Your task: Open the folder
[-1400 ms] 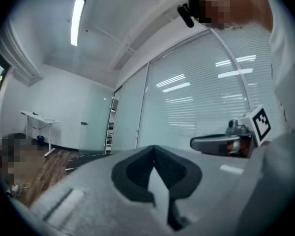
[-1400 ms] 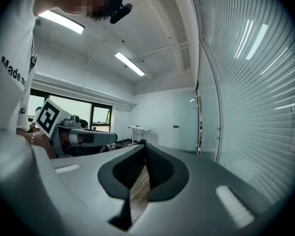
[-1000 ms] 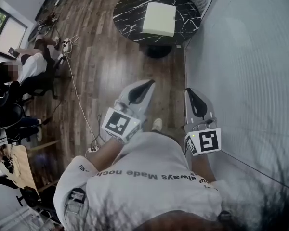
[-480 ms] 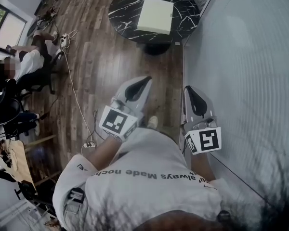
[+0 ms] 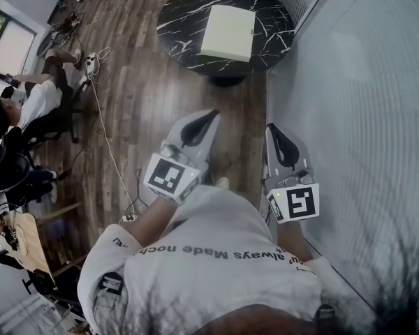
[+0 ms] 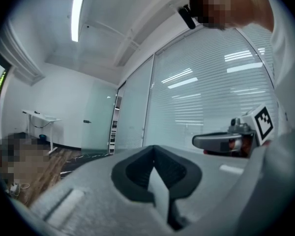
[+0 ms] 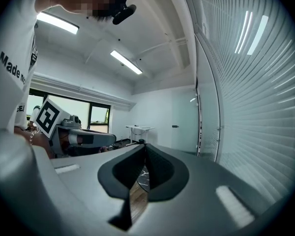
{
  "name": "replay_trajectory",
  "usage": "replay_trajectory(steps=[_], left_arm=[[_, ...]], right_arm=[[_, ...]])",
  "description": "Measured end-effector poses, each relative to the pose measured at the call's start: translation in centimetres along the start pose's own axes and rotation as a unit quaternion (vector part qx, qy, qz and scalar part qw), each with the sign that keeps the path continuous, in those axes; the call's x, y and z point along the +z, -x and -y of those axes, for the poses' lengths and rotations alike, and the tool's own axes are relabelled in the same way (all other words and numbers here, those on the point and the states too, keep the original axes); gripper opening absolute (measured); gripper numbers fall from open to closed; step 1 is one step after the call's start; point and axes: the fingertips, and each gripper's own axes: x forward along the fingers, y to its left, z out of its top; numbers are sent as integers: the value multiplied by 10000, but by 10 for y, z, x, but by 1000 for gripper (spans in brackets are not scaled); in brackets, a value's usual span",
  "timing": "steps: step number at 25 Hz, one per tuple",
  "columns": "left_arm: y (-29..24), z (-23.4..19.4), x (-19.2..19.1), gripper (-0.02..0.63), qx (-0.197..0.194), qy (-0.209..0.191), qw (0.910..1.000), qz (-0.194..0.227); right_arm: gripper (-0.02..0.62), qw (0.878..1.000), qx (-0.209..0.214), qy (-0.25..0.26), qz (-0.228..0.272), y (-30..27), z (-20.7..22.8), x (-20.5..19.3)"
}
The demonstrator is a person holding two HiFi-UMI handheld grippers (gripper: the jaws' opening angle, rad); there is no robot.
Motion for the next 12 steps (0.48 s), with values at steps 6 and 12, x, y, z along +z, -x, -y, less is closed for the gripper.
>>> replay_trajectory(steps=[6,12], left_arm=[[-20,-71,15,3,6,18,10000,62],[-27,-153,26,3,23,113,9999,63]], right_arm=[[3,9999,51,80,-72,-77,0,13],[3,9999,48,107,-108,-158,-11,25]])
